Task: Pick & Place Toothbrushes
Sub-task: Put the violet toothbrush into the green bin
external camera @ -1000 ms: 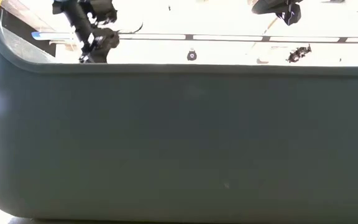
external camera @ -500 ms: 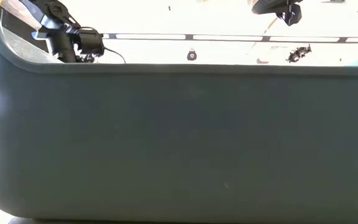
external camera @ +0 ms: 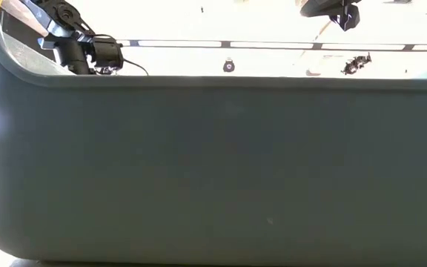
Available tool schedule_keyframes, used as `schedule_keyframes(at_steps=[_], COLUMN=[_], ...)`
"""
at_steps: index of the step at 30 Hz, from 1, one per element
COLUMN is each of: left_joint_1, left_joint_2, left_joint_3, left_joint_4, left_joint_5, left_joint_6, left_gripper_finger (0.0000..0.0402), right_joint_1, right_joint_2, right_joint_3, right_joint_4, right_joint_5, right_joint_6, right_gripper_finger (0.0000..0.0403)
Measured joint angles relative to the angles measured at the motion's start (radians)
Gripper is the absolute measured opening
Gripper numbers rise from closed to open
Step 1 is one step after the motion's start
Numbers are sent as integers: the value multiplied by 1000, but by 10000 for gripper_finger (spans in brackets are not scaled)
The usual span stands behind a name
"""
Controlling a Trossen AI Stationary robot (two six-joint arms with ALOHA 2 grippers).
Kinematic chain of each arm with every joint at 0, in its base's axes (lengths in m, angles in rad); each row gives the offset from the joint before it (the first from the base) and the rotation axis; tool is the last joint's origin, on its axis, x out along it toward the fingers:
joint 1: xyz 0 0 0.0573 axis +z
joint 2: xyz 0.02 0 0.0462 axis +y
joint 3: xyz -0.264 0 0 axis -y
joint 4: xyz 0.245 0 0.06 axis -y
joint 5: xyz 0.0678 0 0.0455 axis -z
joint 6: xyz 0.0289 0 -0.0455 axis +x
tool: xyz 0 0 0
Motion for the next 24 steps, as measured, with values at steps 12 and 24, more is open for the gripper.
schedule_keyframes(at_steps=[12,24], left_joint_1=[0,-33], left_joint_2=[15,176], left_joint_3=[0,-1], left_joint_4=[-3,18], left_joint_5=[23,3], left_joint_6=[5,37], left_gripper_finger=[175,184], right_joint_1=[0,0], right_joint_2=[0,0], right_joint_3=[0,0], right_joint_4=[0,0], right_joint_5=[0,0], right_joint_6=[-2,-2], right_gripper_finger=[2,2])
